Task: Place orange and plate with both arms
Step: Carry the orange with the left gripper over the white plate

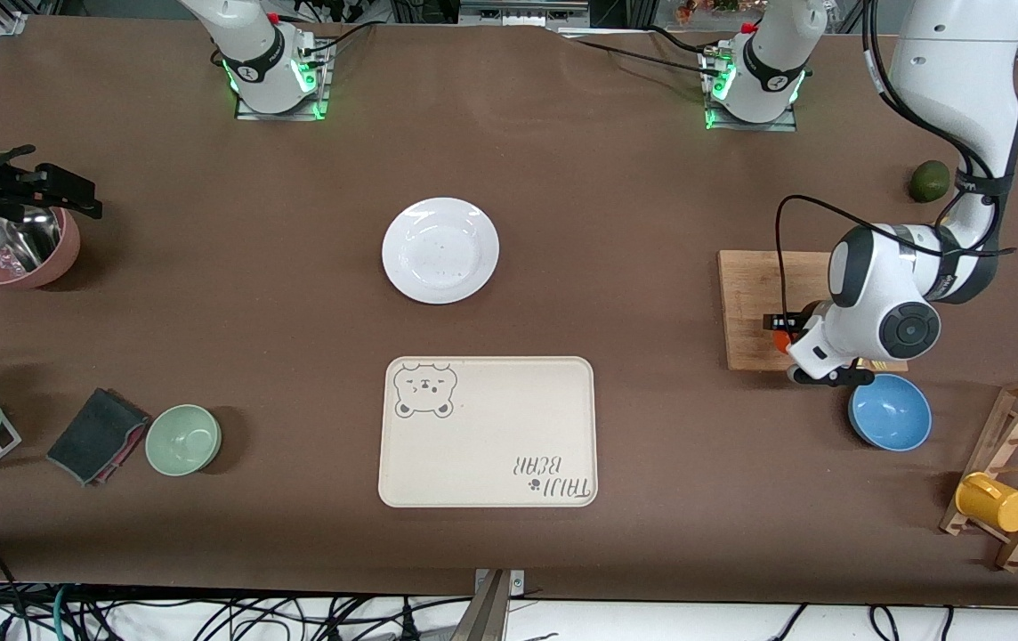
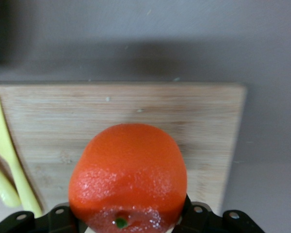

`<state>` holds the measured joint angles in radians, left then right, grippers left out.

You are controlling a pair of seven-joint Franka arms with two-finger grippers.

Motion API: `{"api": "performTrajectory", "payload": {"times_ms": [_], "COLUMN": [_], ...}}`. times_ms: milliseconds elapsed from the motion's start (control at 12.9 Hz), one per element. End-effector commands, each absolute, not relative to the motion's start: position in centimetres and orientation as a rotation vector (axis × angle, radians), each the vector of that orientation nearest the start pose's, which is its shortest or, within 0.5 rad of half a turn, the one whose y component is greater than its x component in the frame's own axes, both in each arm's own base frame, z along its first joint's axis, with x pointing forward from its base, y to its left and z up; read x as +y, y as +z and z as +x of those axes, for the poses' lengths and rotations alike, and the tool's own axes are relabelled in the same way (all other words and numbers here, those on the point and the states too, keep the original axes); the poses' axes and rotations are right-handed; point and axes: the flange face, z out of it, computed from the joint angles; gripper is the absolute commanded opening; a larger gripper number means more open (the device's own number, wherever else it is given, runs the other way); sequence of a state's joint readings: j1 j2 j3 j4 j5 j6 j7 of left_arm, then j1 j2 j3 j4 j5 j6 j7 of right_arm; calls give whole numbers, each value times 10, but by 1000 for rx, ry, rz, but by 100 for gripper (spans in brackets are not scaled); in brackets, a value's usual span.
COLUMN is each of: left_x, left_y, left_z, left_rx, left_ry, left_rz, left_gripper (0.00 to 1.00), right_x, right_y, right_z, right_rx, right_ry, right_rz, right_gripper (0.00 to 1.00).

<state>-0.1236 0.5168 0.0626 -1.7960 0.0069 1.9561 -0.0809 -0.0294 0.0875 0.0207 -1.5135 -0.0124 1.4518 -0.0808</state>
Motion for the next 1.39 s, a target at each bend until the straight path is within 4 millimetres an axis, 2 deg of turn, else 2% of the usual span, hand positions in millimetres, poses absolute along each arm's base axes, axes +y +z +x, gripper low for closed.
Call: {"api": "performTrajectory", "payload": {"times_ms": [0,77,386,618,773,850,1082,1159,1314], "left_x": [-101,-129,-211,-298,-362,-400,-521,-553,-605], "left_y": [268,273,288,304,309,310,279,267,241], "left_z": [621,620,611,586,561,544,488,467,421], "left_rx": [-104,-151,-317,-431,-515,-554,-622,-655,-696], "left_ry": [494,478,477,496,534,549,525,484,390], "left_rz": [-3003,-3018,-3087,-3121,-3132,-3131,-3091,-3101,-3154], "left_gripper": [5,4,1,0,0,0,0,0,0], "right_x": [-6,-6,-6,-6,-6,-8,-8,-10,-11], "right_y": [600,599,599,600,599,599,599,599,599], "right_z": [570,570,570,570,570,570,570,570,570], "right_rx": [-114,-114,-112,-114,-119,-117,-114,-107,-107], "right_ry": [217,220,222,220,222,225,225,225,222], "right_rz": [-3136,-3136,-3136,-3136,-3135,-3135,-3135,-3137,-3137], "right_gripper": [100,100,100,100,100,100,100,100,100]}}
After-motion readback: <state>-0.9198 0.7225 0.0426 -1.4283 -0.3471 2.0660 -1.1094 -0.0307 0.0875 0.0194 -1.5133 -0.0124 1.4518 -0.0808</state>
